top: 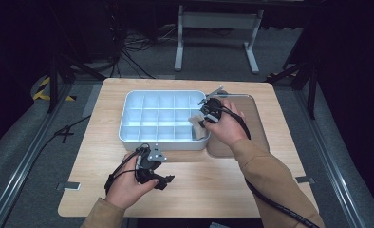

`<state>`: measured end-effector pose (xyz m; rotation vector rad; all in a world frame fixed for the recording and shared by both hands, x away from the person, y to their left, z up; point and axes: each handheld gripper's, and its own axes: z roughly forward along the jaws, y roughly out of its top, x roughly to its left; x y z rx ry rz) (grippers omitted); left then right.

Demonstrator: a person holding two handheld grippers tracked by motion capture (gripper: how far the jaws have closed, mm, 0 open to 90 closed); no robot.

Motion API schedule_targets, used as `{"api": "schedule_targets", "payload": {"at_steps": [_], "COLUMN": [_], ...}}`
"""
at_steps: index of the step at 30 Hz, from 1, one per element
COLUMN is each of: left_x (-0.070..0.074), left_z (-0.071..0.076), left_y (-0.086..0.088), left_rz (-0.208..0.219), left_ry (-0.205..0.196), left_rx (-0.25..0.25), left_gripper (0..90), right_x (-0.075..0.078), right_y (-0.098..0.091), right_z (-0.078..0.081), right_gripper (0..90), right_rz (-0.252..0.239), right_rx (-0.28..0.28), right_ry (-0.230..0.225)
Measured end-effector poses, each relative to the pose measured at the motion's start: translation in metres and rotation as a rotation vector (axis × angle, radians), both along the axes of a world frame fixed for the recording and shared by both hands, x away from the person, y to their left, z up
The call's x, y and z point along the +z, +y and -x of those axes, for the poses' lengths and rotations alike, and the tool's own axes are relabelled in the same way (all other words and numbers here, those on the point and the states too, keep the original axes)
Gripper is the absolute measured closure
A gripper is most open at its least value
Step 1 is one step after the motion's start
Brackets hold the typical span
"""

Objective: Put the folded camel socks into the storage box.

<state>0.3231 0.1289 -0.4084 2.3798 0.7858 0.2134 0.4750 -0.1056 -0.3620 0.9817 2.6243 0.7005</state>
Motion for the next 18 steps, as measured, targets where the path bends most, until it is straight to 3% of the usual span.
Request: {"api": "schedule_targets", "payload": {"at_steps": [7, 18], "left_x": [-0.001, -0.002], "left_z": [-0.002, -0.003], "left_y": [-0.004, -0.007], "left_rz": [-0.002, -0.008], "left_ry": [0.0, -0.001], "left_rx": [-0.012, -0.022], "left_gripper": [23.6, 23.4], "right_x": [-0.008, -0.019], "right_y": [0.004, 0.015], "right_z": [0.0, -0.001], "right_gripper": [76.4, 77.6], "right_rz": [0.025, 0.13], "right_rx": [0.006, 0.041], "right_ry": [0.017, 0.065]}}
